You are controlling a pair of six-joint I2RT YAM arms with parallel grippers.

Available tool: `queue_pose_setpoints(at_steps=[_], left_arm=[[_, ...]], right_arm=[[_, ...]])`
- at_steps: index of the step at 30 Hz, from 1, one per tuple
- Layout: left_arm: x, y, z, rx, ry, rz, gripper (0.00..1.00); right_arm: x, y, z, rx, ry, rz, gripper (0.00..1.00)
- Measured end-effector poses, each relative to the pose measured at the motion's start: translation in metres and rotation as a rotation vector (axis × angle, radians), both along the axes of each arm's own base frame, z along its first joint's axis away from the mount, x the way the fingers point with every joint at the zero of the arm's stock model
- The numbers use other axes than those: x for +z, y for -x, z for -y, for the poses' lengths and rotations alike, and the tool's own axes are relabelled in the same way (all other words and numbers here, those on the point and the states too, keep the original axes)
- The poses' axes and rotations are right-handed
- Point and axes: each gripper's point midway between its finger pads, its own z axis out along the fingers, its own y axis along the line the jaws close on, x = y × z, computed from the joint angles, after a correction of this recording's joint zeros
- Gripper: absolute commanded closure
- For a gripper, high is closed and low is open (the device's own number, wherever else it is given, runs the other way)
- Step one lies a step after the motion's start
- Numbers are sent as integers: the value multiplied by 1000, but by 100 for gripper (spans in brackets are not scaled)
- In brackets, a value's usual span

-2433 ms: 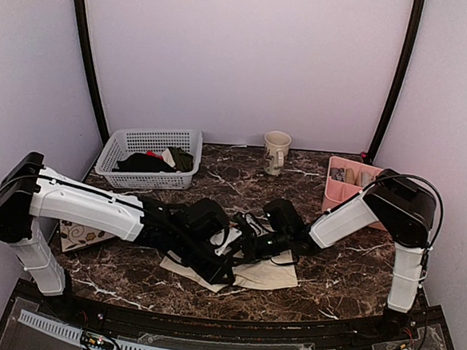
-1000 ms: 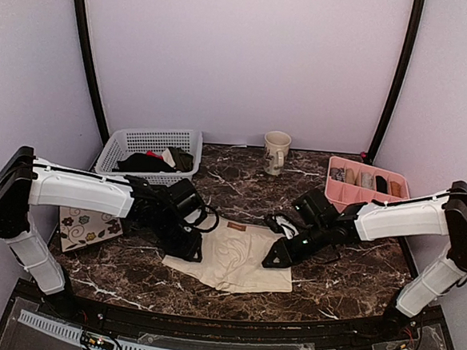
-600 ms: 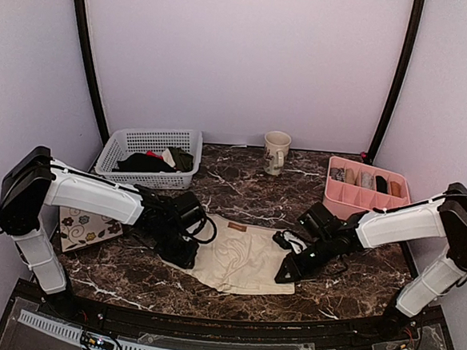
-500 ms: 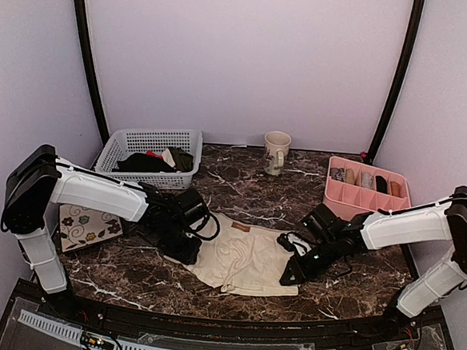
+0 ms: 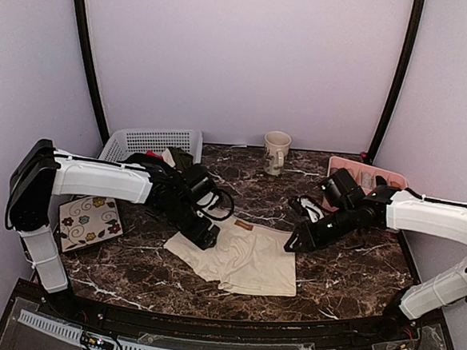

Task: Roll the underwear
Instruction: Adjust the underwear at the center of the board, then rotate the underwear at the center of the board.

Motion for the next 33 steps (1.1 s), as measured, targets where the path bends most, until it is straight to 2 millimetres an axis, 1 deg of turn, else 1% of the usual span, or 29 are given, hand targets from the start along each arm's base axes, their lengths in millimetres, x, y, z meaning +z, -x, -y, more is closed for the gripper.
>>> queue_pose_setpoints(at_steps=[3,4,5,7,9,10,11,13,14,16,18,20,22,24,25,28,29,31,33], left_arm=[[34,-3,5,-11,70,53,1],[50,-4,7,-11,101,81,1],[68,-6,8,-10,135,112,1],[104,-11,10,5,201,184,1],[136,-17,8,38,260,258,1],[152,-20,5,64,287,298,1],[164,-23,1,96,309,333,1],[180,-29,-6,156,332,381,1],[185,-31,-9,181,337,397,1],[185,-31,-10,197,343,391,1],[180,-27,-10,208,347,357,1],[171,-19,-8,214,359,300,1],[156,-8,-10,223,358,250,1],[131,11,-19,228,343,183,6],[119,21,-24,230,330,151,10],[93,39,-34,236,294,84,28],[86,42,-36,232,282,68,32],[76,47,-37,227,266,37,37],[64,50,-35,217,250,2,41]], right_arm=[[24,-25,1,-40,-12,67,61],[34,-35,3,-56,-16,92,59],[46,-46,5,-76,-22,127,54],[72,-67,10,-116,-39,211,37],[98,-79,16,-155,-69,297,6],[114,-84,21,-172,-91,360,0],[128,-86,25,-189,-112,407,0],[152,-91,31,-224,-148,493,0],[166,-93,33,-242,-173,540,0],[183,-98,33,-258,-213,601,0],[188,-103,31,-254,-232,630,1],[182,-105,24,-218,-233,625,8],[168,-105,15,-161,-229,591,14],[144,-101,1,-88,-233,506,19],[131,-98,-4,-57,-232,462,21],[88,-85,-13,9,-207,336,25],[75,-79,-14,23,-190,298,26],[54,-66,-14,49,-156,236,30],[41,-55,-16,76,-129,193,36]])
